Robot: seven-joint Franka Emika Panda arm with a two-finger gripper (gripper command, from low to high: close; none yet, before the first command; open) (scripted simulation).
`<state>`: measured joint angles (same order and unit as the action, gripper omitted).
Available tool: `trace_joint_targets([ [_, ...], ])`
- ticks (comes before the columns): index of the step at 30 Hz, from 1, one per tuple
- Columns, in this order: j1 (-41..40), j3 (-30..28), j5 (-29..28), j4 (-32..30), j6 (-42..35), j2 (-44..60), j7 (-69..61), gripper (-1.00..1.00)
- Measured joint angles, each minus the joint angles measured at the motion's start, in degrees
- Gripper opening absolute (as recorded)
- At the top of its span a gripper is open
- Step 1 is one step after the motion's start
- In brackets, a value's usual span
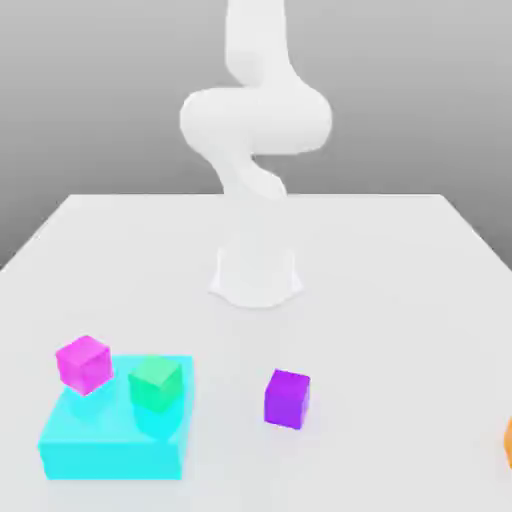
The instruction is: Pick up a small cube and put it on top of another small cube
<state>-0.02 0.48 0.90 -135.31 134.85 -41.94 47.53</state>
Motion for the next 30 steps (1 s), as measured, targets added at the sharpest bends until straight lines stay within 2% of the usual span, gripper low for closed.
trace_joint_targets([
  [12, 0.10, 4.72, 3.27, -19.68, 17.57, 22.99, 11.14, 0.00],
  [18, -0.20, 7.36, 0.86, -30.26, 28.81, 38.02, 20.63, 0.00],
  [25, 4.37, 1.32, -6.04, -29.31, 41.46, 53.62, 26.64, 0.00],
  [26, 5.06, 0.61, -6.21, -29.04, 42.80, 55.24, 26.81, -1.00],
  [30, 5.04, 0.62, -6.30, -29.04, 42.86, 55.24, 26.91, -1.00],
])
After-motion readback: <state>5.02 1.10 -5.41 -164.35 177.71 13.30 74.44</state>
